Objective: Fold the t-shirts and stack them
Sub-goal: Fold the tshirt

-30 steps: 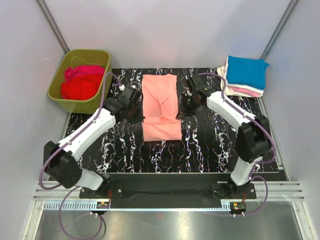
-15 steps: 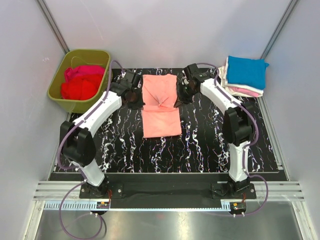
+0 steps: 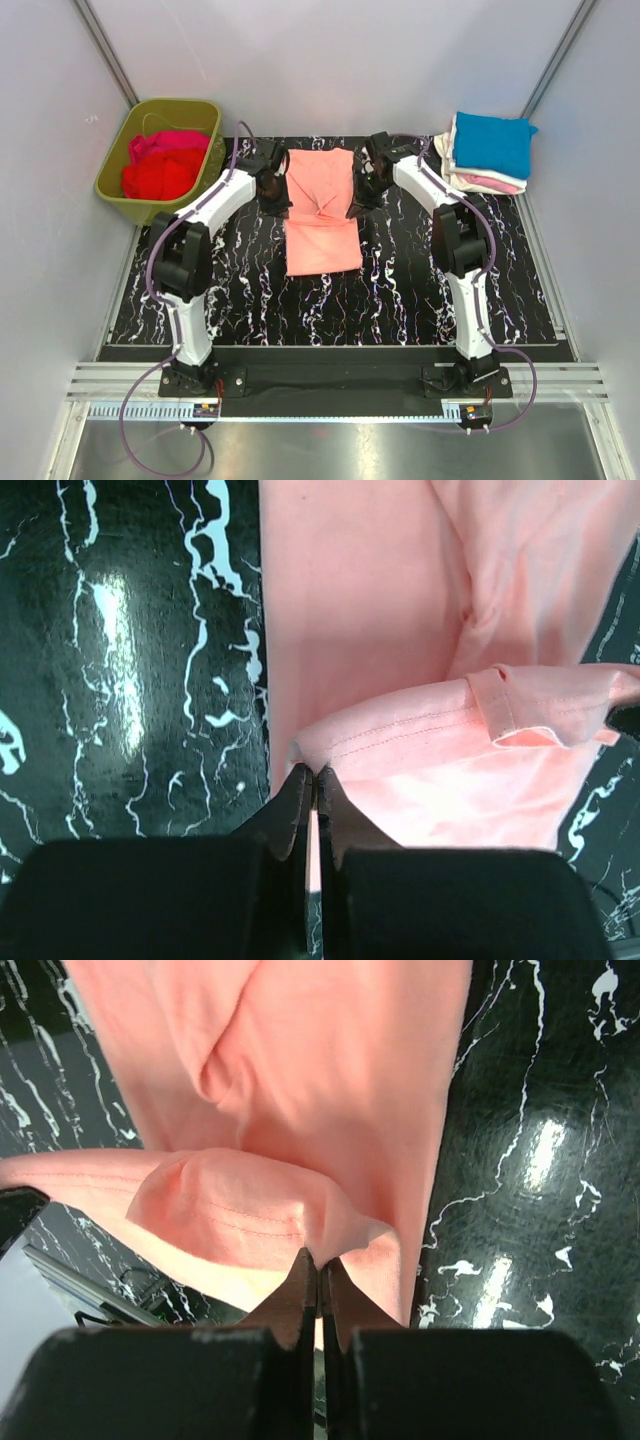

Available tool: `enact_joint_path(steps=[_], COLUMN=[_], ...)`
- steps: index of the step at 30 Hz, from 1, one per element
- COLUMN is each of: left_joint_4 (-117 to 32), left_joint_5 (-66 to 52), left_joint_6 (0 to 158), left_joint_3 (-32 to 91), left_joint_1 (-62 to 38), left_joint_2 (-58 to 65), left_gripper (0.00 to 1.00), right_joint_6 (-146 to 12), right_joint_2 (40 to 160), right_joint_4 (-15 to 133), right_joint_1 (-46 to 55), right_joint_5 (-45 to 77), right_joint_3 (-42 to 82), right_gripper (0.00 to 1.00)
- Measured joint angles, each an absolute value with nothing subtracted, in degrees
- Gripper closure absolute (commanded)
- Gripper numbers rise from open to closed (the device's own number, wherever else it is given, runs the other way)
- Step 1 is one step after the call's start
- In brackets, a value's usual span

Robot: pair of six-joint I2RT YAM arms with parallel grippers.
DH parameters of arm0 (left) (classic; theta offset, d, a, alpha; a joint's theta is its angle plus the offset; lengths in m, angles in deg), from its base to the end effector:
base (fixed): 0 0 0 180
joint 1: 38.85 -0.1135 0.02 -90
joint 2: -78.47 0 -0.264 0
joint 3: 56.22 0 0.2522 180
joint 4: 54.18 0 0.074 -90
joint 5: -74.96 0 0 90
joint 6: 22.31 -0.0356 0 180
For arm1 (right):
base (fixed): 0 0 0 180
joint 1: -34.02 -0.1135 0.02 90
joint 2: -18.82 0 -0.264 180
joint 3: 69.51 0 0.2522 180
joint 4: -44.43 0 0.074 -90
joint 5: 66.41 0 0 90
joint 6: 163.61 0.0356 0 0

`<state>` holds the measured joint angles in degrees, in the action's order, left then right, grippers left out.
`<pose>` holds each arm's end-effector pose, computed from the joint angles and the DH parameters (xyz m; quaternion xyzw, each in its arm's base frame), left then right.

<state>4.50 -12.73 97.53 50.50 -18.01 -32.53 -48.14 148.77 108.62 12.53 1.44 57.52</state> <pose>0.3882 -0.1493 0.2435 -0.0716 0.9695 -0.1177 0.2029 0.4445 0.1894 0.2045 -0.0047 0.9626 0.2503 0.1036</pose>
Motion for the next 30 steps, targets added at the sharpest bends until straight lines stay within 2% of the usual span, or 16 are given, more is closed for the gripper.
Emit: enact_joint_path(steps=[2, 4, 6, 7, 8, 9, 10, 12, 14, 17, 19, 22, 30], left_joint_4=[4.48, 4.50, 4.68, 4.92, 5.38, 5.84, 6.47, 8.31, 10.80, 14.06, 14.32, 12.94, 5.90], left_joint_5=[-12.19, -11.75, -11.31, -11.07, -10.88, -10.72, -10.57, -9.89, -9.15, -8.19, -7.20, -6.48, -5.19], left_joint_6=[97.36, 97.16, 96.90, 96.77, 96.57, 96.44, 96.42, 96.39, 96.42, 96.85, 97.36, 97.75, 97.84], left_joint_3=[51.40, 52.19, 53.52, 54.68, 56.25, 58.15, 60.41, 66.42, 74.24, 85.59, 90.44, 89.65, 60.84], left_joint_1=[-18.45, -18.86, -19.30, -19.56, -19.83, -20.11, -20.44, -21.27, -22.45, -24.52, -25.99, -27.56, -26.64], left_joint_2=[-34.28, -36.00, -37.99, -39.20, -40.68, -42.23, -43.83, -47.65, -51.68, -55.83, -56.33, -52.35, -29.73], left_gripper=[0.99, 0.95, 0.91, 0.86, 0.81, 0.78, 0.68, 0.59, 0.46, 0.37, 0.34, 0.32, 0.32], right_joint_6=[-48.12, -48.12, -48.05, -47.94, -47.83, -47.72, -47.59, -48.07, -48.16, -47.46, -46.35, -45.32, -45.28], right_joint_2=[149.84, 150.87, 152.20, 152.96, 153.86, 154.78, 156.05, 159.78, 164.53, 169.49, 169.03, 162.01, 133.23], right_joint_4=[108.95, 109.15, 109.41, 109.67, 110.02, 110.42, 111.31, 113.08, 115.55, 116.69, 115.73, 110.68, 99.16], right_joint_1=[12.55, 12.61, 12.77, 12.85, 13.01, 13.16, 13.40, 14.06, 15.17, 17.66, 19.70, 23.02, 24.00], right_joint_5=[1.40, 1.40, 1.38, 1.38, 1.38, 1.35, 1.20, 0.81, -0.18, -2.73, -4.63, -6.03, -8.76], right_joint_3=[58.18, 59.12, 60.56, 61.50, 62.66, 63.84, 65.89, 72.32, 81.72, 93.61, 94.83, 85.15, 43.45], right_gripper=[1.00, 0.99, 0.88, 0.82, 0.71, 0.54, 0.48, 0.37, 0.32, 0.27, 0.27, 0.27, 0.28])
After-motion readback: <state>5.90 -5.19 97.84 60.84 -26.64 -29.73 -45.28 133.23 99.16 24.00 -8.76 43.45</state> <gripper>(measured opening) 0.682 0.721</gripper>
